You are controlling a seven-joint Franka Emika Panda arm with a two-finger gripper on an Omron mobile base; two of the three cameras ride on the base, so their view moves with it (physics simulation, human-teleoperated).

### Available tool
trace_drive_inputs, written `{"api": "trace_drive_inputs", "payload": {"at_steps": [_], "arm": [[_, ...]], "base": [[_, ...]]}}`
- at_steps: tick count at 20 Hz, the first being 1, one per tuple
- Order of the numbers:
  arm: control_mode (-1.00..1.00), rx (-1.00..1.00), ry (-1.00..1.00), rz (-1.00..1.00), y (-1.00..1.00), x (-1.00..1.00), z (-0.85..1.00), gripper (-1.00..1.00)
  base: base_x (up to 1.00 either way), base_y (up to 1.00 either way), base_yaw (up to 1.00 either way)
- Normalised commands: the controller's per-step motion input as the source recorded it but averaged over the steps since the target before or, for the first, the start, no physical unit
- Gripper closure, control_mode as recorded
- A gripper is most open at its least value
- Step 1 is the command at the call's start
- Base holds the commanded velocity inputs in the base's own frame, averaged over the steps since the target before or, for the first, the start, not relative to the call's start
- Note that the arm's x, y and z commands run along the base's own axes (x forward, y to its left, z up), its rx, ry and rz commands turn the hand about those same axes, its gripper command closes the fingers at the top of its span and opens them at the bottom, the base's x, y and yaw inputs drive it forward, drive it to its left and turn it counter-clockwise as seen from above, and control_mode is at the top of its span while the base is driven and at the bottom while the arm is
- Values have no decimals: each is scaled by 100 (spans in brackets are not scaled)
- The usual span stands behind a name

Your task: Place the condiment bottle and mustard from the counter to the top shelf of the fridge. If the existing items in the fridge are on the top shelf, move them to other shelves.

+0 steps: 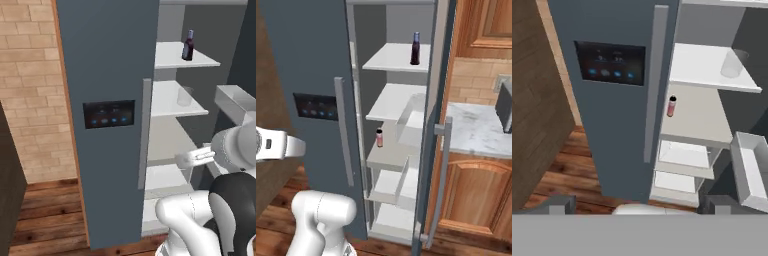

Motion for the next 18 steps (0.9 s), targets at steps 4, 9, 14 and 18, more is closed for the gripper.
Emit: {"api": "trace_drive_inputs", "payload": {"at_steps": [4,9,14,18], "arm": [[100,0,0,0,0,0,0,-100],[100,0,0,0,0,0,0,-100],[100,0,0,0,0,0,0,-100],[100,0,0,0,0,0,0,-100]], "base": [[-100,4,0],[-100,-23,-36],[-91,-45,-54],[-30,-100,-50]]}}
